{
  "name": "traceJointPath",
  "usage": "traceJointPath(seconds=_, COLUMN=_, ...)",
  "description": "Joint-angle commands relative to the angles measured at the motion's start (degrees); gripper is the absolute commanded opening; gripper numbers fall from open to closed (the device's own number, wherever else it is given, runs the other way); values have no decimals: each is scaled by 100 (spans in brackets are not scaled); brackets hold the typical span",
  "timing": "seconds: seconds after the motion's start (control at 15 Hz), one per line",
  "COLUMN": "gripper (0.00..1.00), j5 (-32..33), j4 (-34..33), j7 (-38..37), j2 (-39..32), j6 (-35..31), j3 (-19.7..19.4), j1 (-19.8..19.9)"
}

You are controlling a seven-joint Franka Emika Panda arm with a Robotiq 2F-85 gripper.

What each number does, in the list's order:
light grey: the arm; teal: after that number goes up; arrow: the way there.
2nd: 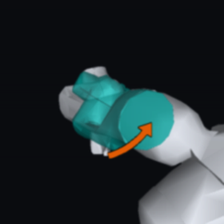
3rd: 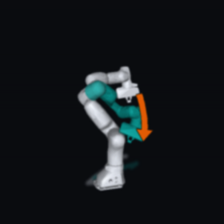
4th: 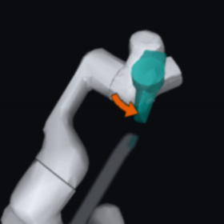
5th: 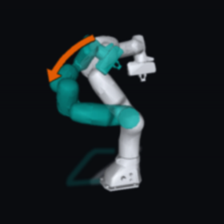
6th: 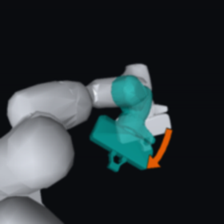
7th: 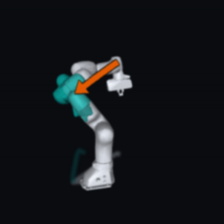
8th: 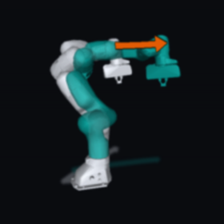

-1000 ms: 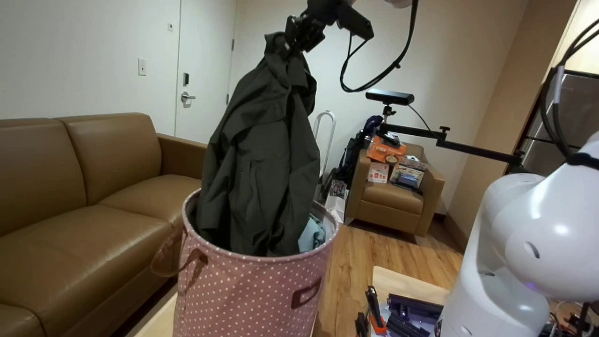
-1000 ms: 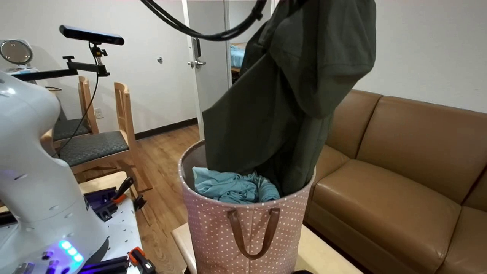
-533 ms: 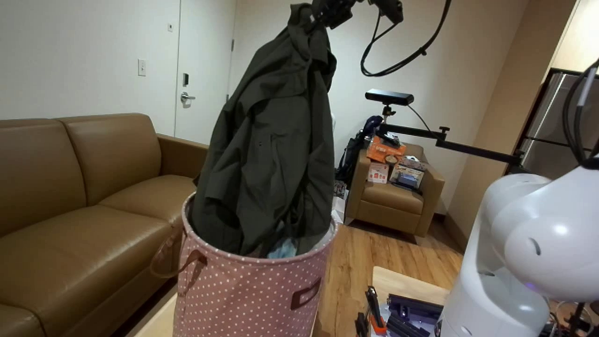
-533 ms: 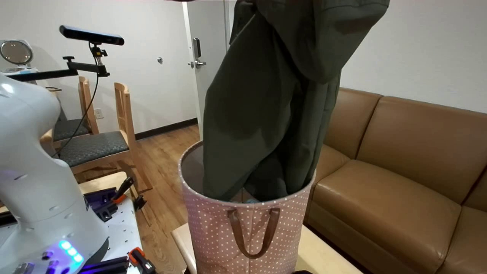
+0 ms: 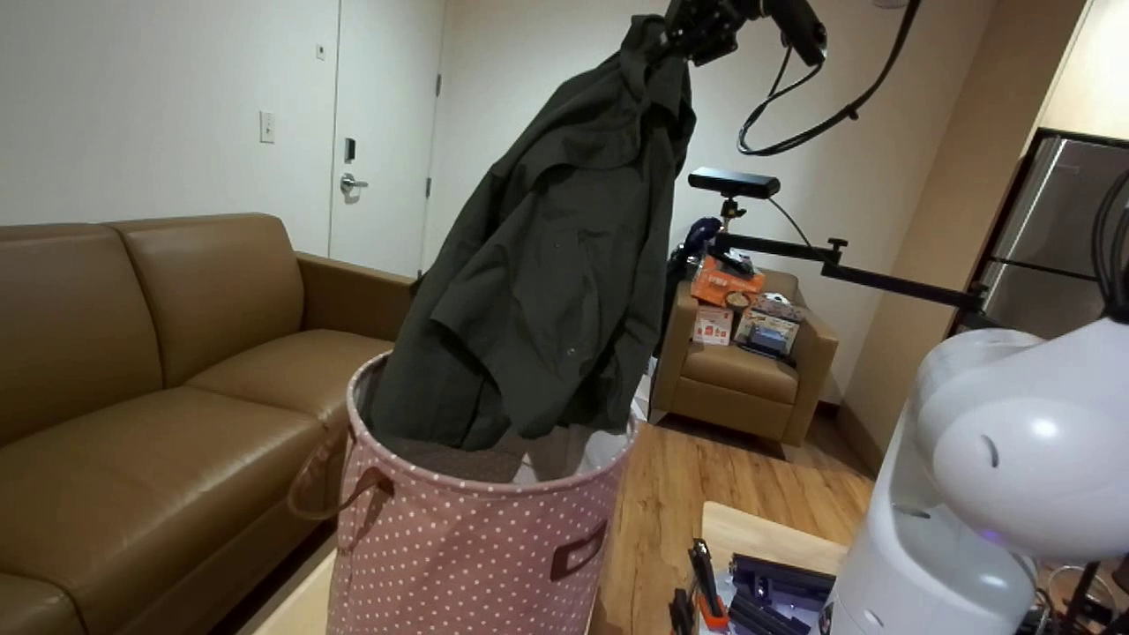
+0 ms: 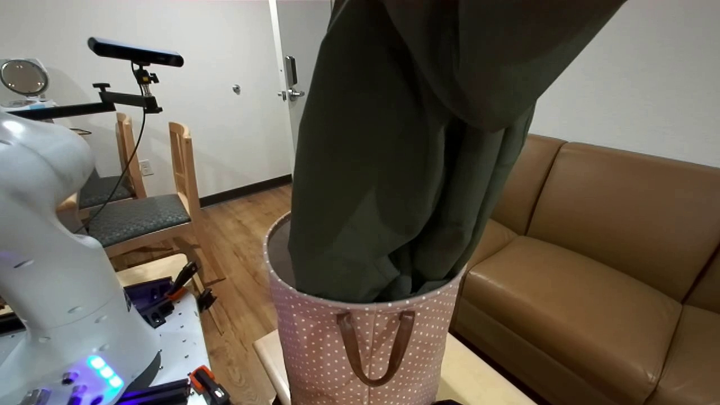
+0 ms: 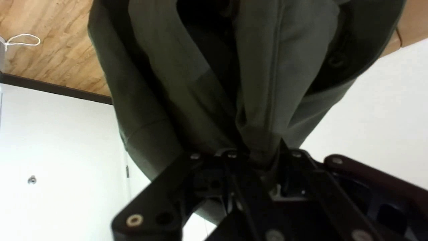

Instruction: Take the green cloth from the laundry basket and place it on the stool

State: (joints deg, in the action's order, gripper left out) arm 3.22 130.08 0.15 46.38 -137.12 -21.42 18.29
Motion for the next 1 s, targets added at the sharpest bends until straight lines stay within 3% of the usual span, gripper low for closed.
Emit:
traceJointPath(seconds=0.0, gripper=3, j5=-226, j4=119, j7=-328, j2=334, j6=-270, j3=-83, j1=376)
traceJointPath(seconds=0.2, gripper=3, j5=-127, j4=115, j7=-834, j2=288, j6=-212, j3=-113, j1=942)
traceJointPath(seconds=0.47, gripper=3, j5=213, j4=74, j7=-1112, j2=-548, j6=-429, j3=4, j1=1417)
traceJointPath(seconds=0.93, gripper=3, j5=546, j4=88, j7=-861, j2=-2623, j6=-1061, j3=441, j1=999)
